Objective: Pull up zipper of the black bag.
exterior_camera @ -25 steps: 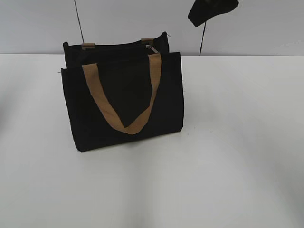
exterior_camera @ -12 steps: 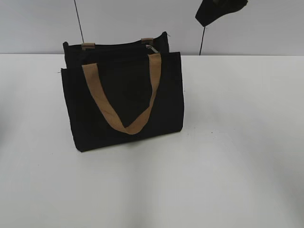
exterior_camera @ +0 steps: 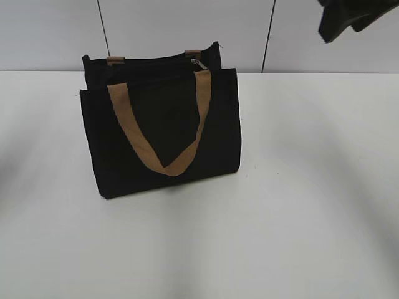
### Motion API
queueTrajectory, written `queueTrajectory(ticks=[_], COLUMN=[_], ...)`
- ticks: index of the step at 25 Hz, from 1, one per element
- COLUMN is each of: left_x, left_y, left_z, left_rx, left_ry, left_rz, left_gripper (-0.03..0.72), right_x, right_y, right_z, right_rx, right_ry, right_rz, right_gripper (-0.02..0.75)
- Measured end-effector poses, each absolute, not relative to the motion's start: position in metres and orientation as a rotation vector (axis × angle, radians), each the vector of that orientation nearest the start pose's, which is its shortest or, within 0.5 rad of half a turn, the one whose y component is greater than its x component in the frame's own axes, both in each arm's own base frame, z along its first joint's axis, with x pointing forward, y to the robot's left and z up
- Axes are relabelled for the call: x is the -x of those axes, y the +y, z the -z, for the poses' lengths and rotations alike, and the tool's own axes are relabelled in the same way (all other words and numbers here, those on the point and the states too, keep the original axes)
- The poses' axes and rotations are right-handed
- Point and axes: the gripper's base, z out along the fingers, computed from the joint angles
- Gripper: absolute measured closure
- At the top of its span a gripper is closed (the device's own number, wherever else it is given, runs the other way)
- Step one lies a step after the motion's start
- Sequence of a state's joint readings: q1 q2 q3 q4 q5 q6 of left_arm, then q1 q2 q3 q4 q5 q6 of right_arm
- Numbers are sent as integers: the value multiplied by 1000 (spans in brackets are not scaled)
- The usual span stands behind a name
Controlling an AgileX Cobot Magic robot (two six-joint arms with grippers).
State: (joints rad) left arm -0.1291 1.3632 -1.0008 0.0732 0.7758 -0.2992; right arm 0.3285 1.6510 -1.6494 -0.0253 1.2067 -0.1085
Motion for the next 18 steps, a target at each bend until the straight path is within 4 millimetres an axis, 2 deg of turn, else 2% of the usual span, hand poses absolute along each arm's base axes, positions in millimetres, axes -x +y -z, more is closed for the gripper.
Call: queueTrajectory(ticks=[5, 9, 11, 14, 18], left_x=[-265, -263, -261, -256, -243], left_y=[-30, -30, -30, -30, -28], left_z=[-293, -302, -305, -306, -313], left_rx=[186, 136, 104, 88, 83], left_ry=[2706, 2755, 2778, 2810, 2846], left_rz=[53, 37, 31, 21, 10], left_gripper=[320, 320, 320, 320, 320], right_x=[-341, -334, -323, -296, -247], right_y=[64, 28, 12, -8, -10], right_z=[-362, -346, -334, -319, -309], right_rx=[340, 205, 139, 42, -3], right_ry=[2675, 2754, 2805, 2869, 2904], right_rz=[-45, -31, -22, -27, -60], right_gripper=[359, 360, 360, 360, 360])
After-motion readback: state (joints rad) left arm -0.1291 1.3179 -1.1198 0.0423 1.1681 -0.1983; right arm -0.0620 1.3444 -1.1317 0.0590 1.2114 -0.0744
